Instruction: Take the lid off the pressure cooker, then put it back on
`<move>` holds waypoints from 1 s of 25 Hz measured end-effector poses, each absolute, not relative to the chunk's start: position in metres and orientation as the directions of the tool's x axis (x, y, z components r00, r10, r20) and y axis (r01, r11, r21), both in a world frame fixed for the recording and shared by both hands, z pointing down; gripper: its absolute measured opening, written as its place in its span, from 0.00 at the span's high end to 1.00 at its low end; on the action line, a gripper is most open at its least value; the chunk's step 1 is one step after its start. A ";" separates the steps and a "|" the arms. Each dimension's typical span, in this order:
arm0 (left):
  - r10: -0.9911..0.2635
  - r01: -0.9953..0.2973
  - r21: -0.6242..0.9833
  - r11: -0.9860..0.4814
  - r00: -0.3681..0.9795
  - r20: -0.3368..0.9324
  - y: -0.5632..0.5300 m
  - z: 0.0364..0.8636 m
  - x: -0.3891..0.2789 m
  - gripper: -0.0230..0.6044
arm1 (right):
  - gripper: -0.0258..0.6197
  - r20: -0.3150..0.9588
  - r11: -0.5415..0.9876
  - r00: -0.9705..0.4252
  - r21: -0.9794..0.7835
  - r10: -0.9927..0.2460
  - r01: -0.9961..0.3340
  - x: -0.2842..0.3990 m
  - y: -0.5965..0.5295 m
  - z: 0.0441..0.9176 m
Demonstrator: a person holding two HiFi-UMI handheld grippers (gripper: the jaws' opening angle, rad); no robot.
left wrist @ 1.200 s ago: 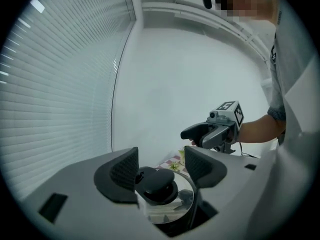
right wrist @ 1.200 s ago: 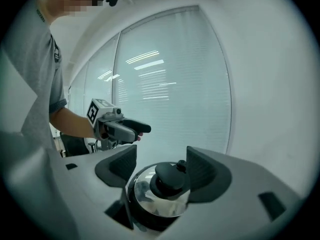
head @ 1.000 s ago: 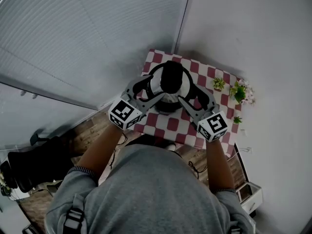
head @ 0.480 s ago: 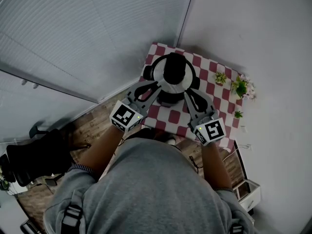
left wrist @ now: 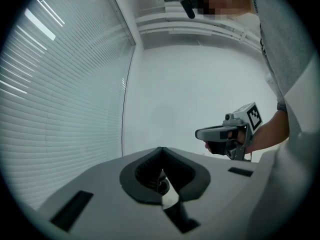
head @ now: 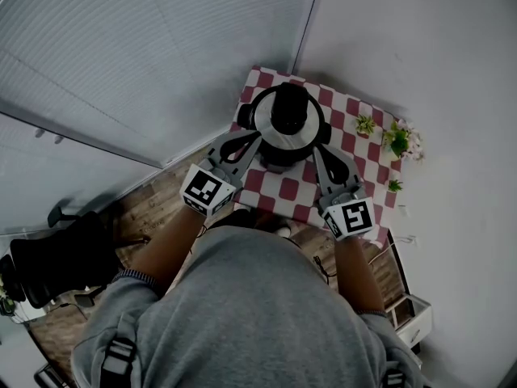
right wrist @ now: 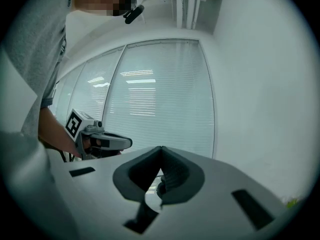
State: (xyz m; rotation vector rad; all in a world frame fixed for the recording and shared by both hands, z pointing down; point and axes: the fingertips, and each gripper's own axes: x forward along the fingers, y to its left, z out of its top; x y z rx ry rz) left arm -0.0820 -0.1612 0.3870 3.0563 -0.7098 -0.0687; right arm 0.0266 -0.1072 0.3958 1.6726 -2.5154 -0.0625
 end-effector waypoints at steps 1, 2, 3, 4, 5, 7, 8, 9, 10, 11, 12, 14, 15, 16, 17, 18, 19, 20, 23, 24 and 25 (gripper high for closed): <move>-0.443 -0.443 0.010 -0.897 0.895 -0.048 -0.162 0.385 -0.082 0.94 | 0.95 0.074 0.381 -0.375 0.105 -0.924 -0.919 0.028 -0.108 0.394; -0.445 -0.445 0.007 -0.896 0.894 -0.052 -0.163 0.383 -0.082 0.94 | 0.95 0.070 0.373 -0.367 0.109 -0.928 -0.922 0.030 -0.108 0.392; -0.447 -0.447 0.005 -0.894 0.893 -0.055 -0.164 0.381 -0.082 0.94 | 0.95 0.066 0.365 -0.359 0.112 -0.931 -0.924 0.031 -0.108 0.391; -0.448 -0.449 0.004 -0.894 0.892 -0.056 -0.164 0.380 -0.082 0.94 | 0.95 0.064 0.358 -0.353 0.117 -0.934 -0.926 0.032 -0.108 0.390; -0.449 -0.450 0.004 -0.893 0.892 -0.057 -0.165 0.380 -0.082 0.94 | 0.95 0.063 0.354 -0.348 0.120 -0.935 -0.928 0.033 -0.107 0.390; -0.450 -0.450 0.003 -0.893 0.891 -0.058 -0.166 0.379 -0.082 0.94 | 0.95 0.061 0.352 -0.347 0.122 -0.936 -0.928 0.032 -0.108 0.389; -0.449 -0.450 0.001 -0.893 0.891 -0.058 -0.166 0.379 -0.082 0.94 | 0.95 0.061 0.353 -0.348 0.121 -0.935 -0.928 0.031 -0.108 0.388; -0.449 -0.450 -0.001 -0.893 0.892 -0.058 -0.167 0.379 -0.082 0.94 | 0.95 0.062 0.354 -0.349 0.119 -0.935 -0.928 0.031 -0.108 0.388; -0.448 -0.449 -0.002 -0.894 0.892 -0.056 -0.167 0.380 -0.081 0.94 | 0.95 0.062 0.355 -0.349 0.118 -0.935 -0.928 0.031 -0.109 0.389; -0.447 -0.448 -0.003 -0.894 0.893 -0.054 -0.167 0.380 -0.081 0.94 | 0.95 0.063 0.355 -0.350 0.115 -0.935 -0.928 0.031 -0.109 0.390; -0.447 -0.448 -0.003 -0.894 0.893 -0.051 -0.167 0.381 -0.080 0.94 | 0.95 0.064 0.356 -0.351 0.112 -0.934 -0.928 0.031 -0.109 0.391; -0.445 -0.445 -0.003 -0.895 0.894 -0.050 -0.166 0.381 -0.079 0.94 | 0.95 0.067 0.357 -0.352 0.109 -0.934 -0.928 0.032 -0.109 0.392; -0.443 -0.443 -0.005 -0.896 0.895 -0.051 -0.165 0.381 -0.078 0.94 | 0.95 0.067 0.358 -0.353 0.108 -0.933 -0.927 0.032 -0.109 0.392; -0.441 -0.442 -0.008 -0.897 0.896 -0.052 -0.165 0.381 -0.078 0.94 | 0.95 0.067 0.359 -0.354 0.107 -0.933 -0.927 0.032 -0.109 0.392; -0.440 -0.441 -0.010 -0.897 0.896 -0.052 -0.165 0.381 -0.077 0.94 | 0.95 0.067 0.361 -0.355 0.106 -0.932 -0.927 0.032 -0.109 0.392; -0.440 -0.441 -0.012 -0.898 0.897 -0.051 -0.165 0.381 -0.077 0.94 | 0.95 0.068 0.361 -0.356 0.105 -0.932 -0.926 0.031 -0.109 0.392; -0.440 -0.441 -0.013 -0.898 0.897 -0.050 -0.165 0.381 -0.077 0.94 | 0.95 0.068 0.362 -0.357 0.104 -0.932 -0.926 0.031 -0.109 0.392; -0.440 -0.441 -0.013 -0.898 0.897 -0.050 -0.165 0.381 -0.076 0.94 | 0.95 0.068 0.362 -0.357 0.104 -0.932 -0.926 0.031 -0.110 0.392; -0.440 -0.441 -0.017 -0.897 0.897 -0.048 -0.165 0.381 -0.075 0.94 | 0.95 0.065 0.364 -0.359 0.104 -0.931 -0.925 0.032 -0.111 0.391; -0.440 -0.441 -0.020 -0.897 0.897 -0.047 -0.165 0.381 -0.075 0.94 | 0.95 0.065 0.365 -0.360 0.104 -0.931 -0.925 0.033 -0.111 0.391; -0.439 -0.441 -0.023 -0.897 0.897 -0.047 -0.165 0.382 -0.074 0.94 | 0.95 0.066 0.366 -0.360 0.103 -0.930 -0.925 0.033 -0.111 0.392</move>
